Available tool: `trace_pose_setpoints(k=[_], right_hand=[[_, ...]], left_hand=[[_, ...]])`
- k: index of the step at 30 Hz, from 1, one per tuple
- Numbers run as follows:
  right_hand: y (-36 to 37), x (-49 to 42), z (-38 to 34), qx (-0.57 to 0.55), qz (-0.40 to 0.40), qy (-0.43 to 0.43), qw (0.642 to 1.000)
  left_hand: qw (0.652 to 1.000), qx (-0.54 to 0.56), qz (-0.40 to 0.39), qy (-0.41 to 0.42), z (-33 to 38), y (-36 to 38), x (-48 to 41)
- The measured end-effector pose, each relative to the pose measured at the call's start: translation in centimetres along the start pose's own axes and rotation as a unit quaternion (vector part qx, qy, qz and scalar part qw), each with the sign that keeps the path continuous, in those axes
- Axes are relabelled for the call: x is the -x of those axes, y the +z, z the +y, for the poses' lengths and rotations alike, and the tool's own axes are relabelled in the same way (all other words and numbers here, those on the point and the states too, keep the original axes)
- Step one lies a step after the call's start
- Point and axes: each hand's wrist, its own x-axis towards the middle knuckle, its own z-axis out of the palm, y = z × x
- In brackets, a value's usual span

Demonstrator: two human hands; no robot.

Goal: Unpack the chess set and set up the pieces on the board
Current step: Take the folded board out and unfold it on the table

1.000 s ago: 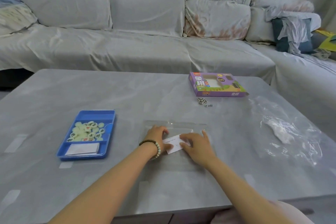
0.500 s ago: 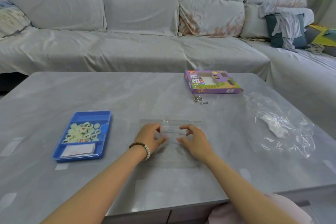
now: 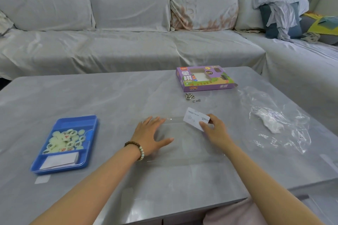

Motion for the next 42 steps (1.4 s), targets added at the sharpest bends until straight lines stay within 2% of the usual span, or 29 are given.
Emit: trace_pose_setpoints(k=[6,11,17,22,24,25,27,29,34,39,42], right_hand=[[-6.3,-4.7,3.4,0.020,0.062,0.048,0.997],[-8.9,-8.1,4.2,-0.002,0.094,0.046,0.995],[-8.3,-13.6,2.4,-0.037,0.124,0.026,0.991],[-6.6,-18.9,2.1,-0.067,0.158,0.080,0.982],[-6.1,-19.9,2.6,-0.040,0.135,0.103,0.985],[-5.8,-20.0,2.9,0.008,0.125,0.109,0.986],[-5.3,-19.6,3.7,0.123,0.134,0.083,0.980],[-4.6,-18.7,4.0,0.197,0.132,0.020,0.971],[-3.1,-15.4,4.5,0.224,0.080,-0.136,0.962],[-3.1,-13.5,5.1,0.284,0.024,-0.118,0.951],[-2.9,-12.4,3.9,0.287,0.006,-0.101,0.953]], left_hand=[[1.000,-0.001,-0.013,0.024,3.7,2.8,-4.5],[1.000,-0.005,-0.003,0.013,6.8,4.8,-8.1],[0.999,0.015,0.026,0.021,7.0,4.8,-10.3],[0.987,0.120,0.107,0.003,6.9,4.5,-11.9],[0.985,0.138,0.106,0.002,7.1,4.5,-12.8],[0.985,0.143,0.098,-0.001,7.1,4.6,-13.3],[0.984,0.153,0.087,-0.012,7.3,4.9,-13.9],[0.986,0.143,0.081,-0.024,7.6,5.4,-14.3],[0.987,0.123,0.092,-0.042,8.4,6.1,-14.9],[0.990,0.116,0.077,-0.038,8.6,5.3,-14.8],[0.984,0.152,0.088,-0.024,8.5,4.5,-13.3]])
